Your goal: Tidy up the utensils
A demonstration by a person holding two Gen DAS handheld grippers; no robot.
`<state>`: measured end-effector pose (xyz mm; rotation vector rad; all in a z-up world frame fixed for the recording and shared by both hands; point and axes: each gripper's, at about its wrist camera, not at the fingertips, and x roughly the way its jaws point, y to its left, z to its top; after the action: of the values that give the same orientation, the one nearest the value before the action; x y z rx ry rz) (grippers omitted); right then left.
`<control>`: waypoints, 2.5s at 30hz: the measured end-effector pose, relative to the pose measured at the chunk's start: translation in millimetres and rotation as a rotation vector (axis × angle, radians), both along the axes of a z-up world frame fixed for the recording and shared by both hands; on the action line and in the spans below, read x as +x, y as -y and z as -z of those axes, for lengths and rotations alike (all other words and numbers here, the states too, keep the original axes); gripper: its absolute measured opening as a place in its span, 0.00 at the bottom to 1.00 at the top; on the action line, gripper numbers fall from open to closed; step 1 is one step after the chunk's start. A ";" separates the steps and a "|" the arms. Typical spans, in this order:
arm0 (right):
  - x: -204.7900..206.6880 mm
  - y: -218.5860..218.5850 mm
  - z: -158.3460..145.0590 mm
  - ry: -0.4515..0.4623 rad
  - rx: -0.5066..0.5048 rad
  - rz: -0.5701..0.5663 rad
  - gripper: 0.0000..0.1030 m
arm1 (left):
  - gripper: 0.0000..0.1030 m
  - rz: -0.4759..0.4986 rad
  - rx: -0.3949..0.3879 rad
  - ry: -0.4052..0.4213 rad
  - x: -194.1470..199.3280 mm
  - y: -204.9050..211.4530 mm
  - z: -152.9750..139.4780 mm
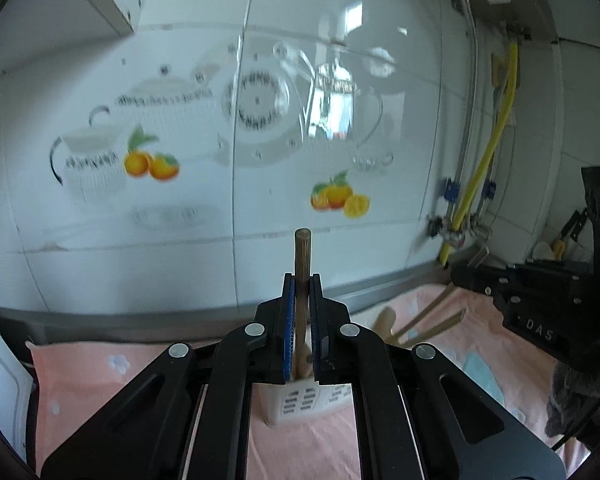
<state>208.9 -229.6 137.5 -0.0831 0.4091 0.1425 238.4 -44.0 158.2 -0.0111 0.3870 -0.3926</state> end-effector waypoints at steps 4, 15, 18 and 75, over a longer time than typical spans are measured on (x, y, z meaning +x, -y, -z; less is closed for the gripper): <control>0.3 -2.1 3.3 -0.003 -0.002 0.000 0.07 | 0.06 0.000 0.000 -0.040 3.1 -3.6 8.1; -20.3 -8.3 -2.9 0.030 -0.026 -0.002 0.24 | 0.19 -0.005 0.008 -0.044 -15.0 -14.8 10.1; -29.4 -10.2 -1.1 0.035 -0.032 -0.001 0.32 | 0.31 -0.012 0.018 -0.032 -24.7 -18.1 9.9; -168.0 5.9 113.1 -0.079 0.087 0.087 0.93 | 0.95 -0.133 0.109 -0.123 -163.0 -46.0 90.0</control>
<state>40.9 -235.5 24.4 0.0259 0.4838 0.0772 75.4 2.0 68.2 0.0454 0.5262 -0.2399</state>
